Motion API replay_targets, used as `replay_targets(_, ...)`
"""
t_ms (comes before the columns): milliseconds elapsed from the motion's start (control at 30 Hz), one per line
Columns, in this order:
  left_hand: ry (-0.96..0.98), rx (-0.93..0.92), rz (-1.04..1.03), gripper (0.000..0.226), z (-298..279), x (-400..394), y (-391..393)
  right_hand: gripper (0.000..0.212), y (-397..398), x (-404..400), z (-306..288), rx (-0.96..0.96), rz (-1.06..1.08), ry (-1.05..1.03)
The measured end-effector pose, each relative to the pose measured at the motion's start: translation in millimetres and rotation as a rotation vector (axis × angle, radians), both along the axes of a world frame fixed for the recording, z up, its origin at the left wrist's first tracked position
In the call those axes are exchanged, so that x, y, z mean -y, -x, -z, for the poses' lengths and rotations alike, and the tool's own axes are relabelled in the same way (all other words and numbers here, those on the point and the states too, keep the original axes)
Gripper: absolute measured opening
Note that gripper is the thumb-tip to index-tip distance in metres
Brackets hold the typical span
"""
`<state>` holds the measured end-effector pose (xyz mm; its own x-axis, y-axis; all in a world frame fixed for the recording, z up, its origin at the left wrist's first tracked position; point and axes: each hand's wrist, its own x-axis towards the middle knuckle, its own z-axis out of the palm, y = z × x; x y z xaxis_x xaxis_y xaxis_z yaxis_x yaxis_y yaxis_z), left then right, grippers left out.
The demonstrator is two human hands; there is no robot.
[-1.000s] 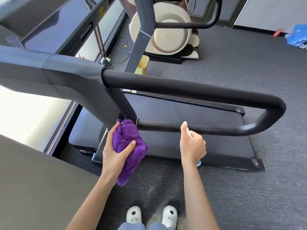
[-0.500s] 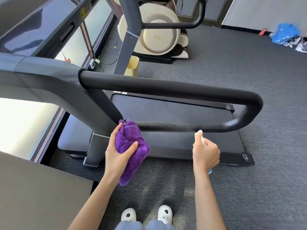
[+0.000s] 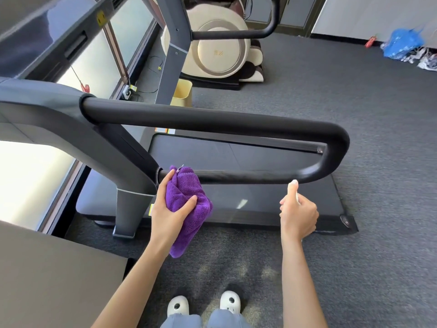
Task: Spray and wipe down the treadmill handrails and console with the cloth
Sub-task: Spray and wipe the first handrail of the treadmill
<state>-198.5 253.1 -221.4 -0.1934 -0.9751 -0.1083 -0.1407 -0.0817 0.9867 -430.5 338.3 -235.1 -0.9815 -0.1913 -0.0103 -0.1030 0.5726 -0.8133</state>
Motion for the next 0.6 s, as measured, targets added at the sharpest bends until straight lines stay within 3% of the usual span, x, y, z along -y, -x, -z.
replay_targets(233,0.013,-0.004,0.010,0.073,6,-13,11,0.071,16,-12,3,0.054,0.054,0.054)
replay_targets(433,0.061,0.013,-0.001,0.074,8,-14,17,0.082,4,-3,6,0.061,-0.110,0.019)
replay_targets(600,0.248,0.126,-0.038,0.071,-8,10,25,0.089,-8,5,6,0.054,-0.226,0.039)
